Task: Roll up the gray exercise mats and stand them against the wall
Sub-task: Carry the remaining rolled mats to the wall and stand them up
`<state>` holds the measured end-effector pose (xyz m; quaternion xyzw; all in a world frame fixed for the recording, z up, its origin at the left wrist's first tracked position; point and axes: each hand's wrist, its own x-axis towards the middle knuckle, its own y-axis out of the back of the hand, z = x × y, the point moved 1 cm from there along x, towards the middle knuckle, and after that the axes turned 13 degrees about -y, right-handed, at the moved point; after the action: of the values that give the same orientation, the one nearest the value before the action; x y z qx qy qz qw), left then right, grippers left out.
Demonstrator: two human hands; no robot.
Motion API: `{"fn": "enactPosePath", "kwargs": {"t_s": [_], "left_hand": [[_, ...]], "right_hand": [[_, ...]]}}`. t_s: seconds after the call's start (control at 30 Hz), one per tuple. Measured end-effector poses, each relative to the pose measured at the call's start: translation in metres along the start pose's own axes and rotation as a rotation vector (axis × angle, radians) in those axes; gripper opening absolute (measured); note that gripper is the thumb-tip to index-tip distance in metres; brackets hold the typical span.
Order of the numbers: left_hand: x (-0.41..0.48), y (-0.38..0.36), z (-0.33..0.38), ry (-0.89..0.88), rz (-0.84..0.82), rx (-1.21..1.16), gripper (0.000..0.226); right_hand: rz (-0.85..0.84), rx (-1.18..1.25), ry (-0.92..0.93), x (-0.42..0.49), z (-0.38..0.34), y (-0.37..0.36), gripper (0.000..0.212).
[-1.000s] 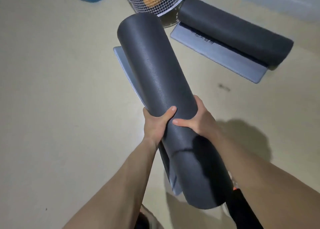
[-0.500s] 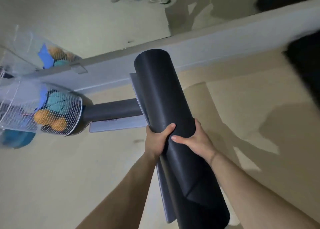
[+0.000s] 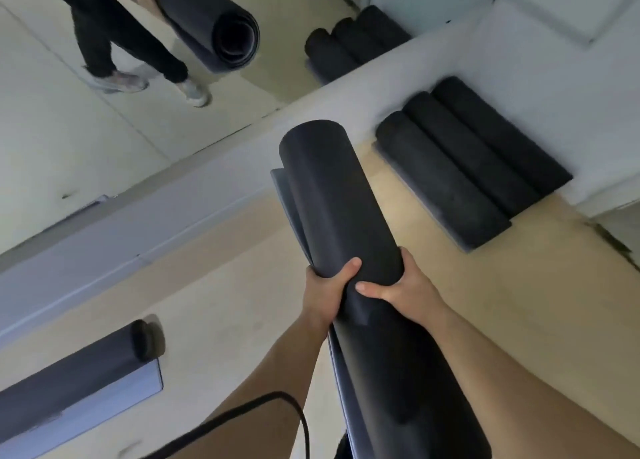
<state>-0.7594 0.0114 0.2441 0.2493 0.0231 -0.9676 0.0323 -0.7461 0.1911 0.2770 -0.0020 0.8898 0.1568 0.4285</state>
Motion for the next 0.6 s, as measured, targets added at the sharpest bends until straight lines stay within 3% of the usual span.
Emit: {"fn": "enactPosePath", "kwargs": {"t_s": [0.13, 0.27, 0.4, 0.6], "left_hand": [[0.084, -0.087, -0.014, 0.072, -0.028, 0.022, 0.102], [0.156, -0.147, -0.05, 0.142, 0.017, 0.024, 0.079], [0.219, -0.189, -0.091, 0.201, 0.06, 0.005, 0.074], [0.313, -0.247, -0.148, 0.193, 0.133, -0.026, 0.075]], "right_hand": [[0.048, -0.048, -0.034, 0.094, 0.002, 0.071, 0.101], [0.017, -0.095, -0.051, 0.192, 0.017, 0.112, 0.102], [-0.033, -0.154, -0.064, 0.286, 0.035, 0.139, 0.102], [-0.038, -0.246, -0.034, 0.411, 0.054, 0.174, 0.125]]}}
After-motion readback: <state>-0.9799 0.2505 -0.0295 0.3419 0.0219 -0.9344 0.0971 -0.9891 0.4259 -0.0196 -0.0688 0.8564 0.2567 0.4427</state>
